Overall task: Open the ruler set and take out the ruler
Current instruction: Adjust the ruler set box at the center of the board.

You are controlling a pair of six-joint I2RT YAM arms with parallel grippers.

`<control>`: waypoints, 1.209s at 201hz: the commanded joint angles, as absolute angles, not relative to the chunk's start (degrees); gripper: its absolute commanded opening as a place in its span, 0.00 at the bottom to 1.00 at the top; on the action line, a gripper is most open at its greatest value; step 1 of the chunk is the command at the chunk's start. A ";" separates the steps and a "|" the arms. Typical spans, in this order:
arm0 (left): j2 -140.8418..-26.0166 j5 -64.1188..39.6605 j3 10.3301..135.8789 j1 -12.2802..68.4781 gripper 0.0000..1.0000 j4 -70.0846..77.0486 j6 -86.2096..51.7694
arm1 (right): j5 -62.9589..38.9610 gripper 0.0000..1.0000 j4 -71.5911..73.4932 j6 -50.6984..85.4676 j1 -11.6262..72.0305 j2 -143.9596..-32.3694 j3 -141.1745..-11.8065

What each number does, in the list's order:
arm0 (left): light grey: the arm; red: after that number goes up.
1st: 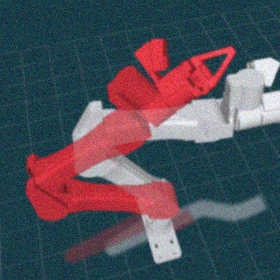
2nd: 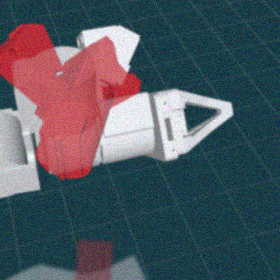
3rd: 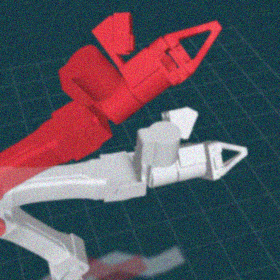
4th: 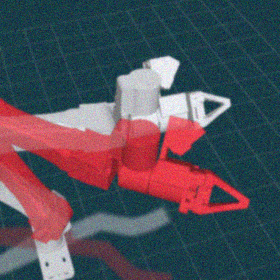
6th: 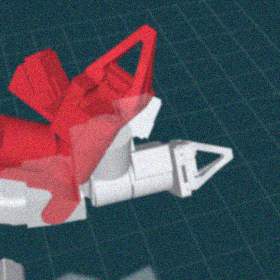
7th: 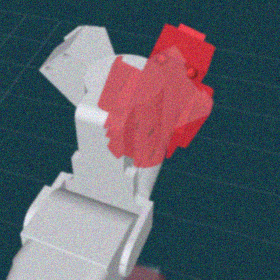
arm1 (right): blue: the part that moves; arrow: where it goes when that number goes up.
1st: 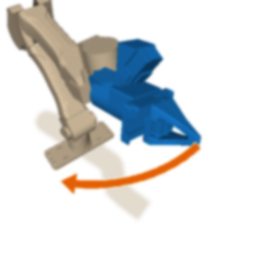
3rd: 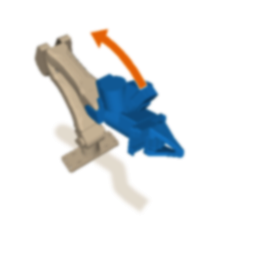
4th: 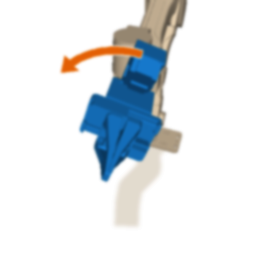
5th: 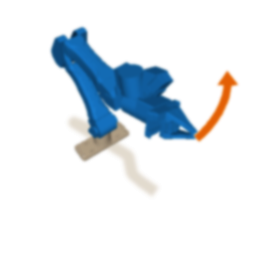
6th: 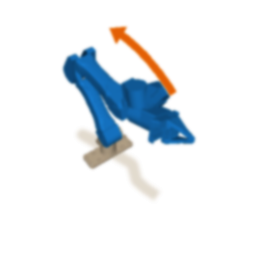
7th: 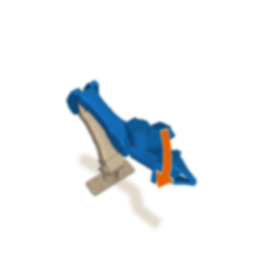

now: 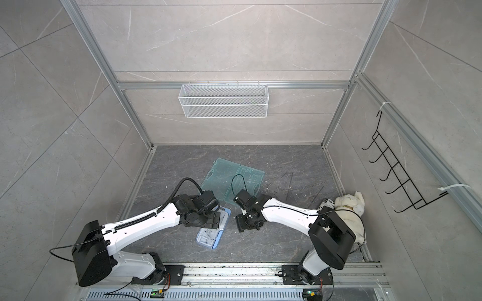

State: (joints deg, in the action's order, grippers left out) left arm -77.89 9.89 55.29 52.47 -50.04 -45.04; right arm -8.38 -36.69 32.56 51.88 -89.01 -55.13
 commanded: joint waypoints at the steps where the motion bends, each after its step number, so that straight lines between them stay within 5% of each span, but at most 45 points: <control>1: -78.27 8.77 53.83 52.47 0.99 -50.74 -47.26 | -8.09 0.65 -32.48 37.48 56.16 -87.80 -53.56; 83: -80.03 6.81 50.76 52.47 0.99 -45.64 -44.47 | -3.64 0.64 -19.56 53.33 62.93 -89.58 -49.25; 107: -79.48 7.91 49.90 51.99 0.98 -44.91 -45.35 | -3.16 0.53 -16.63 56.53 63.52 -90.99 -48.89; 128: -78.96 7.73 48.96 49.69 0.92 -44.02 -46.99 | -1.26 0.42 -18.01 57.19 63.91 -91.19 -49.74; 162: -77.14 3.75 45.92 45.11 0.81 -38.01 -45.78 | -1.78 0.43 -17.25 56.86 63.99 -91.00 -49.66; 186: -75.84 -0.04 44.27 40.92 0.62 -33.96 -43.47 | -3.21 0.43 -15.84 57.02 64.34 -92.47 -49.98; 243: -71.07 -2.20 41.65 32.09 0.57 -32.29 -42.84 | -0.11 0.43 -17.30 58.04 64.63 -96.00 -52.00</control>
